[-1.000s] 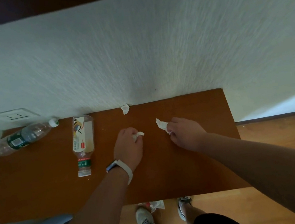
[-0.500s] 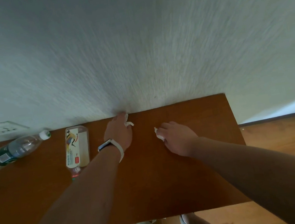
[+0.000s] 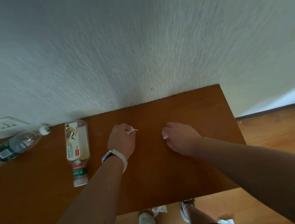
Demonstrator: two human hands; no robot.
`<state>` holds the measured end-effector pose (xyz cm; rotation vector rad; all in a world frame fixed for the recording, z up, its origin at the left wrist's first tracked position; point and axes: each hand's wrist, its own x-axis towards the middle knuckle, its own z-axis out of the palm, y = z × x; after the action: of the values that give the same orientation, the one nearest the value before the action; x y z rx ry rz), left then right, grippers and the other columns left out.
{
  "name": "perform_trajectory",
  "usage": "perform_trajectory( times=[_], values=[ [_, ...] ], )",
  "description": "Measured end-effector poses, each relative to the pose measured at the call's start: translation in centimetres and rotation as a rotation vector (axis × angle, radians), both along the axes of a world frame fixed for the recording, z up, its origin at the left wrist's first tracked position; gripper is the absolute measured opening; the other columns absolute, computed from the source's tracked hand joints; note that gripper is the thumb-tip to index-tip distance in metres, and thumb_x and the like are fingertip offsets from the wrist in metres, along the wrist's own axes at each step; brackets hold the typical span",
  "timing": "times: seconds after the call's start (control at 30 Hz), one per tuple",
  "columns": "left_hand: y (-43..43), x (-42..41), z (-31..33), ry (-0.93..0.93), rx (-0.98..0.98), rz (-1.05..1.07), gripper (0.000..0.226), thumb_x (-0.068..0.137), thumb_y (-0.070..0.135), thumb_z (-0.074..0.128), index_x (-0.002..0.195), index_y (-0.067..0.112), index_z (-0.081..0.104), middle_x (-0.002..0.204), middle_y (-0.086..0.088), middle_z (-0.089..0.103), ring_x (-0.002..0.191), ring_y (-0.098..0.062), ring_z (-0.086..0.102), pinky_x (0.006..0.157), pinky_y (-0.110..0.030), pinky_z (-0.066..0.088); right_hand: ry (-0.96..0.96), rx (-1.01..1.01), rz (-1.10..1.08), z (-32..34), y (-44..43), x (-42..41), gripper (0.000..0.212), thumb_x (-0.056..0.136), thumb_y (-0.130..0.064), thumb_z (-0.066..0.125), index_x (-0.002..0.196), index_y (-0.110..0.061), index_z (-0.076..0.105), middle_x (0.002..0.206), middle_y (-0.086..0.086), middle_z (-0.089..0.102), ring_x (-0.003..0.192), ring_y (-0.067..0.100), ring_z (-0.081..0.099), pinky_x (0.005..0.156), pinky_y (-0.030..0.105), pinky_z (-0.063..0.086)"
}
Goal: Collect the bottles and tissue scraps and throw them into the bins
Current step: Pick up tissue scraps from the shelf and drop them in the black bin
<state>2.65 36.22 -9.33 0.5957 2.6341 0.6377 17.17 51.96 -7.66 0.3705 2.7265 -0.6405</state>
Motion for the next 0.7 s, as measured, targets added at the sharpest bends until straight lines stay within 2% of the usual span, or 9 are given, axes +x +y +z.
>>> perform_trajectory(
  times=[0.27, 0.43, 0.53, 0.7],
  values=[
    [-3.0, 4.0, 2.5, -0.074, 0.084, 0.0, 0.014, 0.093, 0.029, 0.061, 0.104, 0.02, 0.064, 0.105, 0.001, 0.058, 0.092, -0.013, 0.055, 0.074, -0.024, 0.042, 0.054, 0.018, -0.168, 3.8, -2.0, 3.4, 0.023, 0.096, -0.019, 0.047, 0.112, -0.019, 0.063, 0.107, -0.002, 0.054, 0.095, 0.02, 0.056, 0.079, 0.035, 0.051],
    [-5.7, 6.2, 5.8, -0.08, 0.209, -0.064, 0.012, 0.094, 0.031, 0.06, 0.103, 0.023, 0.064, 0.1, 0.008, 0.059, 0.087, -0.005, 0.055, 0.063, -0.013, 0.038, 0.114, 0.078, -0.3, 7.0, -5.2, 6.0, 0.017, 0.094, -0.021, 0.05, 0.105, -0.019, 0.064, 0.099, -0.005, 0.054, 0.087, 0.015, 0.057, 0.077, 0.033, 0.054],
    [-7.8, 7.0, 7.7, -0.082, 0.3, -0.114, 0.011, 0.093, 0.031, 0.062, 0.099, 0.023, 0.065, 0.093, 0.011, 0.058, 0.082, -0.001, 0.054, 0.062, -0.014, 0.038, 0.15, 0.101, -0.377, 8.6, -7.9, 7.3, 0.016, 0.094, -0.023, 0.052, 0.105, -0.021, 0.064, 0.099, -0.005, 0.054, 0.082, 0.012, 0.055, 0.074, 0.027, 0.052],
    [-10.6, 7.9, 10.6, -0.132, 0.437, -0.163, 0.009, 0.091, 0.03, 0.064, 0.097, 0.023, 0.065, 0.092, 0.009, 0.06, 0.083, -0.006, 0.057, 0.063, -0.015, 0.04, 0.225, 0.133, -0.478, 11.0, -12.2, 9.2, 0.018, 0.094, -0.026, 0.054, 0.107, -0.021, 0.066, 0.099, -0.007, 0.056, 0.085, 0.011, 0.057, 0.076, 0.029, 0.054]
  ],
)
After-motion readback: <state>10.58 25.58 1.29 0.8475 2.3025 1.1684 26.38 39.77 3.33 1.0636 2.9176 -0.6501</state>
